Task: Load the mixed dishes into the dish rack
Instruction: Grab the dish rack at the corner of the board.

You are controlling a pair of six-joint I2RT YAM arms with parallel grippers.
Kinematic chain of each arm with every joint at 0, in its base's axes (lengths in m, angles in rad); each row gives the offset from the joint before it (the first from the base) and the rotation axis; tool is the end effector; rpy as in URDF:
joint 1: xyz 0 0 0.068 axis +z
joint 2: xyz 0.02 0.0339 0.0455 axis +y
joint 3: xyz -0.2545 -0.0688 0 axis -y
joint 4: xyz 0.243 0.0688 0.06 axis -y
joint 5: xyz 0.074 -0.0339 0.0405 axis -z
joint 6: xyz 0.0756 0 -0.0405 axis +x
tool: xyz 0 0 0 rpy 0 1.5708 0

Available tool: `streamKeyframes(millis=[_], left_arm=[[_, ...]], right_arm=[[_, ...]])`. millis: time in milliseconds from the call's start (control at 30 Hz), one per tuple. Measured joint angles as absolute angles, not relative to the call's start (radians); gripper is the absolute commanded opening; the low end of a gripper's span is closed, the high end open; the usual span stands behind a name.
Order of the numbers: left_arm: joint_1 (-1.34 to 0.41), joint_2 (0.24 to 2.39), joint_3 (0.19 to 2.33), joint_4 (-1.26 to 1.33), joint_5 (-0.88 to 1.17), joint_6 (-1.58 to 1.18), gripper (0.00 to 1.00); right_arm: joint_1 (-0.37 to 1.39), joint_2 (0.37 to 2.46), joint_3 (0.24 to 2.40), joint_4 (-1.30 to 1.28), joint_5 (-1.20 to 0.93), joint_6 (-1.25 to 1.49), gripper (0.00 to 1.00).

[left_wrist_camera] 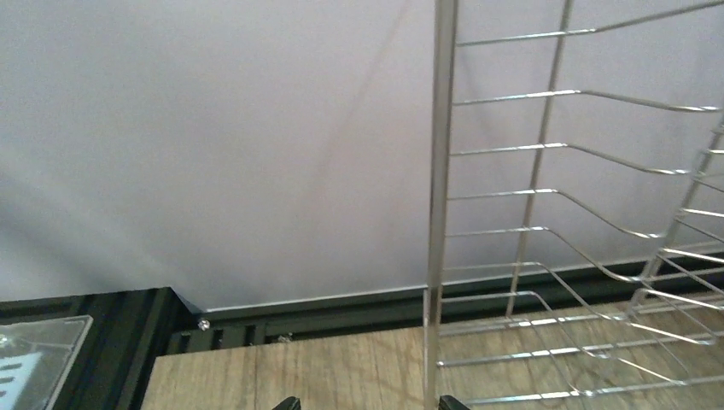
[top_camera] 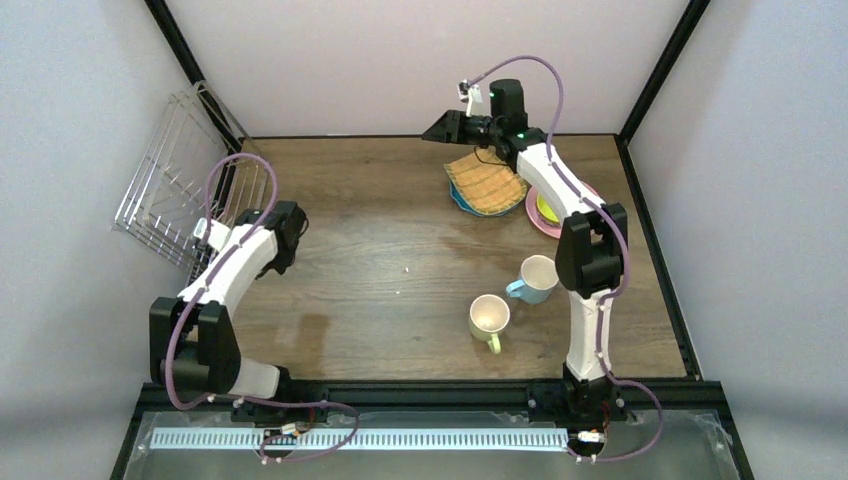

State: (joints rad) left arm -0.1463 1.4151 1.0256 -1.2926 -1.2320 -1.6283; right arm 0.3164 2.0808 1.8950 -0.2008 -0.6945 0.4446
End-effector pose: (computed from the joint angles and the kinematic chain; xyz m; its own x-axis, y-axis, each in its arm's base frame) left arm 0.2252 0.0389 0.2296 -0.0953 -0.3213 -0.9422 -0.9903 0.1266 0.0570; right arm 0.4758 0.2067 0.2999 -0.6686 0.1288 -0.7324 -0.5703 0.5432 0.6162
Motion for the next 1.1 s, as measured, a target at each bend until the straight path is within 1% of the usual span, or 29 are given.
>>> streamKeyframes(millis=[200,500,867,1100], left_arm=[[-0.071,1.432,1.025,-1.272,-1.266,-1.577,0.95],[0.077,1.438,1.015,-1.108,-1.283,-1.382,0.95],[0.108,1.505,1.021,-0.988,-1.315,-1.262,0.96],[0.116,1.579,1.078,-0.958,-1.332,-1.227,0.96]], right_arm=[[0.325,2.123,1.936,-0.206,-0.697,0.445,0.99],[0.343,2.186,2.011,-0.206,-0.712,0.451,0.99],[0.344,2.262,2.082,-0.199,-0.731,0.458,0.99],[0.344,2.307,2.13,-0.196,-0.74,0.464,0.99]])
